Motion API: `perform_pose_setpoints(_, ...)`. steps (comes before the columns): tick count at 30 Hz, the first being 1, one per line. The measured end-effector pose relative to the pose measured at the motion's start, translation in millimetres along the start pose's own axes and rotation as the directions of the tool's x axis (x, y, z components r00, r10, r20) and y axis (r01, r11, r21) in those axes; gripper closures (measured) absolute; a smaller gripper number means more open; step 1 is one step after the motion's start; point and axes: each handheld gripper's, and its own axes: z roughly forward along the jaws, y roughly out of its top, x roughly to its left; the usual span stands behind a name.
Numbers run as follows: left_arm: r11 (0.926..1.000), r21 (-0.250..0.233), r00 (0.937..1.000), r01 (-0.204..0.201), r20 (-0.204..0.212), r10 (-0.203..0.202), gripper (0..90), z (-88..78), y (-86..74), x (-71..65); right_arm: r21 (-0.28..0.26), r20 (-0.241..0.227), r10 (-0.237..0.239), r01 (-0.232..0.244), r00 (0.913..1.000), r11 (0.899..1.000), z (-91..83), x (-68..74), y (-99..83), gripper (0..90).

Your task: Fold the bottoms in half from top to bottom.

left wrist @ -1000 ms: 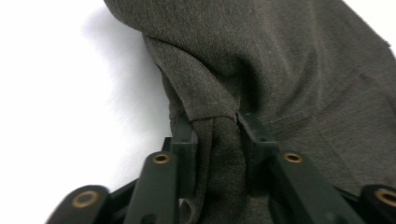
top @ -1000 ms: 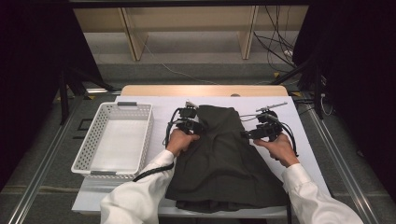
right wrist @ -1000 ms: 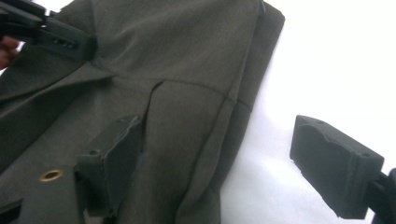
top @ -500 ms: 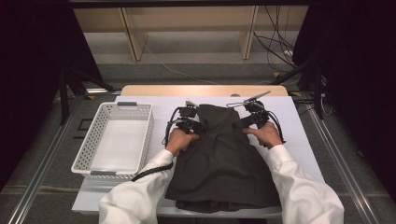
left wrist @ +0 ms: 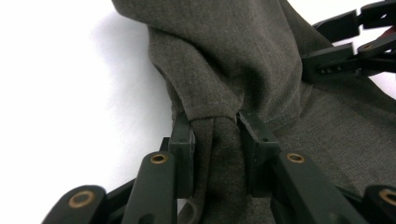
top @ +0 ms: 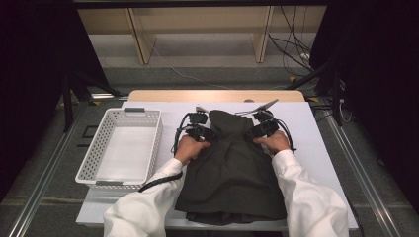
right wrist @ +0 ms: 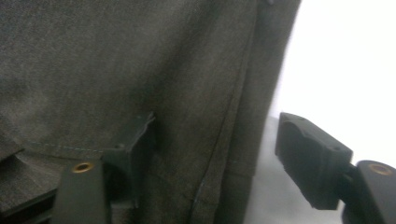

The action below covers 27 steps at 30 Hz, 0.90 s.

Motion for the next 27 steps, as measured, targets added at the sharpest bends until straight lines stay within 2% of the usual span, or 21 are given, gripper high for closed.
perform_pose_setpoints(7,1.0000,-0.001,1.0000,0.005,0.004,-0.005,70.4,0.2,-0.5,-0.2,0.018,0.008,0.014,-0.014,0.9999,1.000,1.7,2.5,1.7,36.3)
perform_pose_setpoints(9,1.0000,-0.003,1.0000,-0.001,0.001,0.001,71.5,0.7,-0.6,-0.9,0.020,0.002,0.016,-0.016,0.9999,1.000,1.3,3.8,1.8,46.3)
perform_pose_setpoints(10,1.0000,-0.004,1.0000,-0.002,0.002,0.002,71.9,0.6,-0.6,-1.2,0.021,-0.012,0.018,-0.017,0.9998,1.000,1.1,4.4,1.8,49.4)
perform_pose_setpoints(11,1.0000,-0.003,1.0000,-0.005,0.003,0.005,72.2,0.6,-0.7,-1.4,0.020,-0.005,0.015,-0.015,0.9999,1.000,1.3,5.6,1.9,52.3)
perform_pose_setpoints(17,0.9998,-0.013,0.9999,-0.013,0.004,0.013,74.7,0.4,-0.9,-2.9,0.006,-0.011,-0.028,0.028,0.9996,1.000,-0.7,10.8,2.6,79.5)
perform_pose_setpoints(20,0.9993,-0.018,0.9994,-0.033,-0.003,0.033,76.4,-2.0,0.5,-4.3,-0.024,-0.050,-0.009,0.008,0.9987,1.000,-4.6,7.0,2.0,81.9)
perform_pose_setpoints(22,0.9988,-0.038,0.9995,-0.032,0.008,0.032,76.7,-5.5,3.0,-3.9,-0.064,-0.081,-0.017,0.011,0.9966,0.998,-12.4,4.0,2.3,82.1)
perform_pose_setpoints(26,0.9955,-0.090,0.9995,-0.029,0.008,0.030,76.7,-10.4,10.5,-5.5,-0.137,-0.079,-0.046,0.035,0.9958,0.990,-32.5,1.2,8.6,82.2)
perform_pose_setpoints(27,0.9934,-0.107,0.9991,-0.043,-0.002,0.043,76.6,-12.0,14.4,-6.9,-0.152,-0.076,-0.050,0.038,0.9959,0.988,-37.1,1.4,10.5,82.2)
